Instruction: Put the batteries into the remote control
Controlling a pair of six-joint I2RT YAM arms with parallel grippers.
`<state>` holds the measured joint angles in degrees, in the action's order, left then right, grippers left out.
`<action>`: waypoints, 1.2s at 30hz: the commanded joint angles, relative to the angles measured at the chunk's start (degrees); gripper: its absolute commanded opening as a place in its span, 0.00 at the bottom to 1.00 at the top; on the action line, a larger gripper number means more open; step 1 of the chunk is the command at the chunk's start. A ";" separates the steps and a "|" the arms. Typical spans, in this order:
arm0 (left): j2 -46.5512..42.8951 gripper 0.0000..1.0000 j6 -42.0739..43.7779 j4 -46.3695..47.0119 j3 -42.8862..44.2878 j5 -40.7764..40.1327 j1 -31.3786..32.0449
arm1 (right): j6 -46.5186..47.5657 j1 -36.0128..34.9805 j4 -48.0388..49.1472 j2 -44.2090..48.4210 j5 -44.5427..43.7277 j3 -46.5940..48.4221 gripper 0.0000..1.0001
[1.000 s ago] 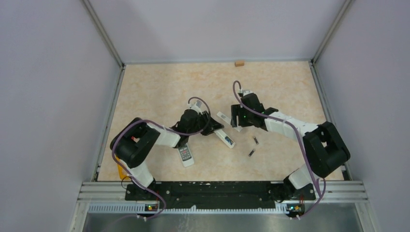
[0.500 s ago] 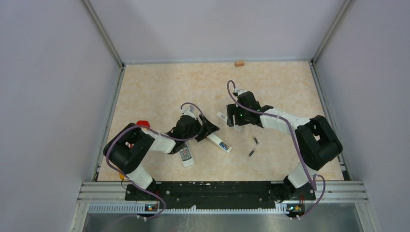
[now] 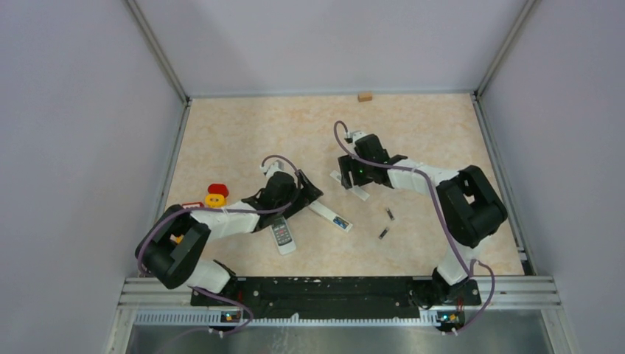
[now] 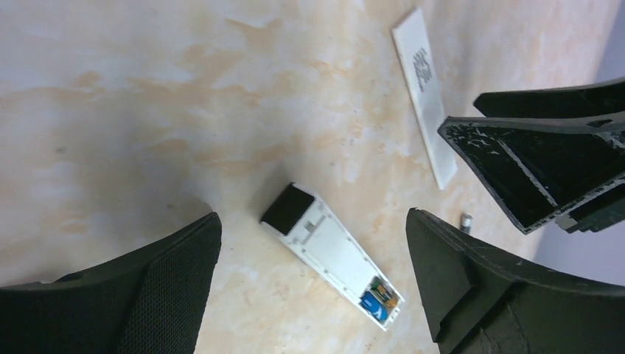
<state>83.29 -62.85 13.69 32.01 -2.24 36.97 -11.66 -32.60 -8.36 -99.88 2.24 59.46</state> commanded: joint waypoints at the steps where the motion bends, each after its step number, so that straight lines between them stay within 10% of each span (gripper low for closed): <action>1: -2.74 0.99 2.71 -12.21 2.83 -8.81 -0.06 | 5.76 -2.01 2.85 -2.48 -1.83 4.63 0.68; 25: 7.03 0.70 9.55 -0.79 10.19 22.91 -15.80 | 16.77 -5.46 -18.16 -18.37 -4.39 22.00 0.36; 36: 12.42 0.66 10.04 7.33 11.81 29.50 -16.32 | 17.37 -5.45 -7.08 -11.22 -2.57 15.94 0.28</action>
<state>94.48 -53.80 15.03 42.33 23.59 21.02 4.38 -37.87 -19.86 -115.04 -1.83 78.78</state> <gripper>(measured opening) 0.658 0.313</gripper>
